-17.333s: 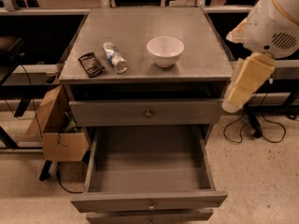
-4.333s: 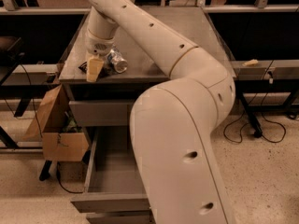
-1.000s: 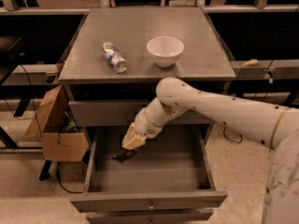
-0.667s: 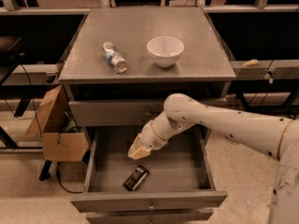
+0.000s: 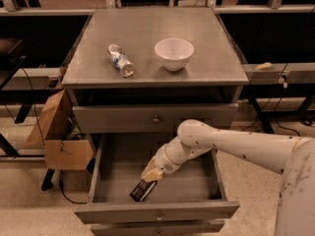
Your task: Place rxbar chocolate into middle drawer
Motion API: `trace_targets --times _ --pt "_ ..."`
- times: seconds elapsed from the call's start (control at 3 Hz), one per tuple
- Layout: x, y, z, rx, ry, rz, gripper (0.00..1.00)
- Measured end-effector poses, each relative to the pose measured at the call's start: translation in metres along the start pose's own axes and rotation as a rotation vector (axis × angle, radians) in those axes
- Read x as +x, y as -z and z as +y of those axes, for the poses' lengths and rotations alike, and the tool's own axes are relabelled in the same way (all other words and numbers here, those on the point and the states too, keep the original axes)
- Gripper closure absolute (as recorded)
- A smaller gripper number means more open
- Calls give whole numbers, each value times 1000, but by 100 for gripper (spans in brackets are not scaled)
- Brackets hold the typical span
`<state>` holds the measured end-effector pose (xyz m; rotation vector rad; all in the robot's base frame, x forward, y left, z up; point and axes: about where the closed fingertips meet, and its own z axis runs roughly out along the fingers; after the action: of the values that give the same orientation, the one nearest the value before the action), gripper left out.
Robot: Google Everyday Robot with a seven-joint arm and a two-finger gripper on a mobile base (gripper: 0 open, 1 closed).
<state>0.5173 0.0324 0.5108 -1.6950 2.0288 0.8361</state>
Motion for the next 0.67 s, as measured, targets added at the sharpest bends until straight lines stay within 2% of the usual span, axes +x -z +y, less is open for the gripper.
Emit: trace_targets --times 0.33,0.67 --pt "18 -17 -1 1 -70 -3 100" --pt "29 -21 -2 26 -111 -13 81"
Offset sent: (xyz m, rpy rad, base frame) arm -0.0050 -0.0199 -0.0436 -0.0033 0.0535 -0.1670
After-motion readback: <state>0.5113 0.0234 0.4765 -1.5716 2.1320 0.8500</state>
